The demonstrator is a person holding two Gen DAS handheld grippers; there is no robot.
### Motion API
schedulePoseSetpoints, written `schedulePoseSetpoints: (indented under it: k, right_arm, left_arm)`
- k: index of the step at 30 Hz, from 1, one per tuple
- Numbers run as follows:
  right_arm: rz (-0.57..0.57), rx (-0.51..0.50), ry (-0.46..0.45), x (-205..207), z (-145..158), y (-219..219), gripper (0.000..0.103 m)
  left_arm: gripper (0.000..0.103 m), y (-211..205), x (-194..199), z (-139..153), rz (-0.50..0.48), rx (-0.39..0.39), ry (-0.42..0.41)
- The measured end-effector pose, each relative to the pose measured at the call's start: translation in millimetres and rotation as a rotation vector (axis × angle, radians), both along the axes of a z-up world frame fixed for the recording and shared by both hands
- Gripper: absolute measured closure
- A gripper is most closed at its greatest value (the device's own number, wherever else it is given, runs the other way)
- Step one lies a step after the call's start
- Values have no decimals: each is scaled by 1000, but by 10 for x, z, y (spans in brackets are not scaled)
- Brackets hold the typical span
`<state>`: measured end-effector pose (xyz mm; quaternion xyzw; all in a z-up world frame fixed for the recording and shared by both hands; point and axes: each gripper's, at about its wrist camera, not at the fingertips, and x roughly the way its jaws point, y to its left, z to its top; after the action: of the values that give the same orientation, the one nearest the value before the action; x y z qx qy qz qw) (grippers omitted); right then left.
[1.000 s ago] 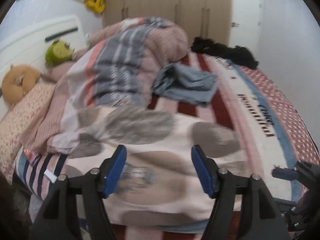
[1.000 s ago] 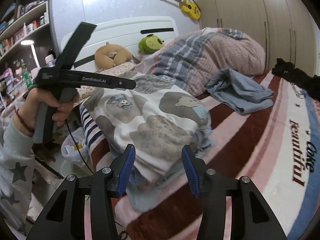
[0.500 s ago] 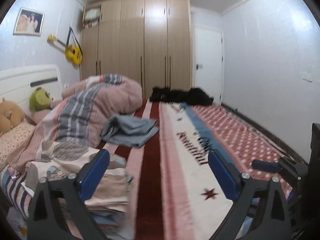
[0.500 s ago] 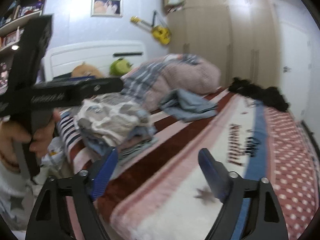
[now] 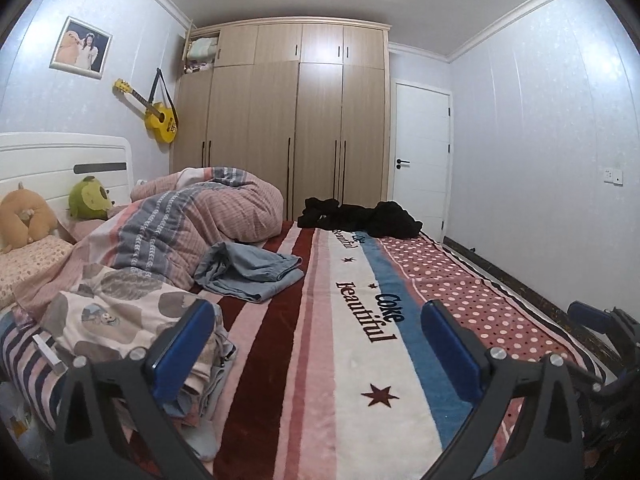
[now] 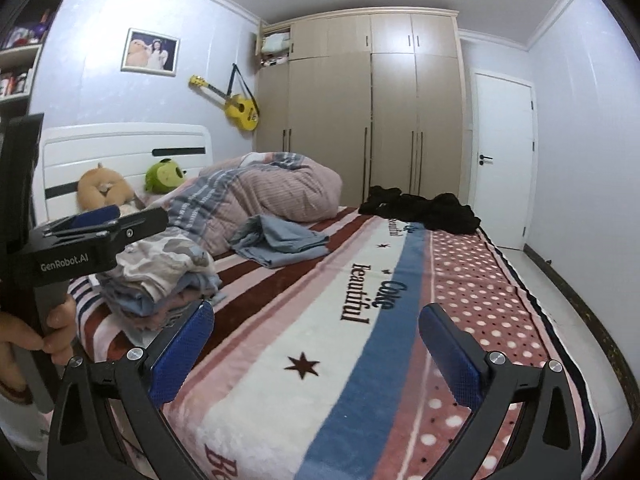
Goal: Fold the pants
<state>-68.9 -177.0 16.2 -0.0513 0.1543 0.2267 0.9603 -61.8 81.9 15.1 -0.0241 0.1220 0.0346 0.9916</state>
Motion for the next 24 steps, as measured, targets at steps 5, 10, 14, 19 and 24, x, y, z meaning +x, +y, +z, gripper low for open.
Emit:
schedulePoseSetpoints:
  k: [5, 10, 14, 19, 24]
  right_arm:
    - [-2, 14, 3, -11, 14, -65, 1]
    - [1, 14, 6, -20, 15, -91, 1]
    - [4, 15, 10, -15, 11, -82, 1]
    - [1, 16, 11, -9, 9, -76, 1]
    - [1, 15, 13, -10, -3, -86, 1]
  left_arm:
    - [1, 5, -12, -21, 14, -4, 2]
    - [1, -7, -7, -45, 19, -1, 7]
    - [1, -19, 4, -64, 21, -1, 13]
    - [1, -29, 8, -74, 23, 1, 15]
    - [1, -40, 4, -77, 30, 5, 15]
